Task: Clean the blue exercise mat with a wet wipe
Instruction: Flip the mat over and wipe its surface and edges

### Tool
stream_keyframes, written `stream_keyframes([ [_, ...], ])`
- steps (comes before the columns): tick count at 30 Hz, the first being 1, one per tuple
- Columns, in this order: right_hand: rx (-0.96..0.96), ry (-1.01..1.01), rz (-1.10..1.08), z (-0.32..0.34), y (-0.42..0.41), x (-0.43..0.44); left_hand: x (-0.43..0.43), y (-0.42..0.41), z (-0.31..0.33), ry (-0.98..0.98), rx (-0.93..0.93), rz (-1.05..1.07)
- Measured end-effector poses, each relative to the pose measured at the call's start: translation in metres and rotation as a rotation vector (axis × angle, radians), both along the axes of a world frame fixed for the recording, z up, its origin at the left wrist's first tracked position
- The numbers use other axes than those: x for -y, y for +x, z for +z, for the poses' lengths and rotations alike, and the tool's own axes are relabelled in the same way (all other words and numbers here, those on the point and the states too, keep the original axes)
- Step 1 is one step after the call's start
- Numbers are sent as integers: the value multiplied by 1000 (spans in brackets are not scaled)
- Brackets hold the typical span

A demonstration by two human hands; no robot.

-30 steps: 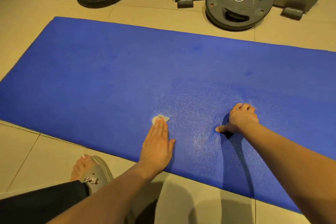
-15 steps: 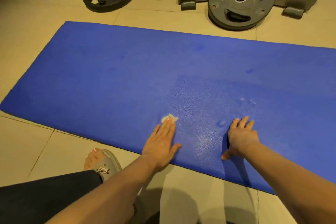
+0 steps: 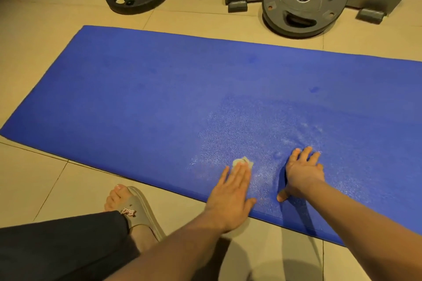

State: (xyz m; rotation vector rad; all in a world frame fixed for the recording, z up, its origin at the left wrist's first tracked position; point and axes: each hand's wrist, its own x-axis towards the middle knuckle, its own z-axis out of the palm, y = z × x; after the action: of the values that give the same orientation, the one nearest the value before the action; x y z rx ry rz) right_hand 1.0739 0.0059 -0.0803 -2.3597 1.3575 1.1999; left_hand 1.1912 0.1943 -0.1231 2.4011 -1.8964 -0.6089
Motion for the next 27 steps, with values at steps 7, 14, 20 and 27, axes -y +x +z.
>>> stream_keyframes([
  [7, -15, 8, 4, 0, 7, 1, -36, 79, 2, 51, 55, 192],
  [14, 8, 18, -16, -2, 4, 2, 5, 1, 1, 11, -160, 410],
  [20, -1, 25, -21, -1, 6, 3, -13, 6, 3, 64, -2, -48],
  [27, 11, 25, -27, -2, 4, 3, -32, 64, 8, 112, 75, 373],
])
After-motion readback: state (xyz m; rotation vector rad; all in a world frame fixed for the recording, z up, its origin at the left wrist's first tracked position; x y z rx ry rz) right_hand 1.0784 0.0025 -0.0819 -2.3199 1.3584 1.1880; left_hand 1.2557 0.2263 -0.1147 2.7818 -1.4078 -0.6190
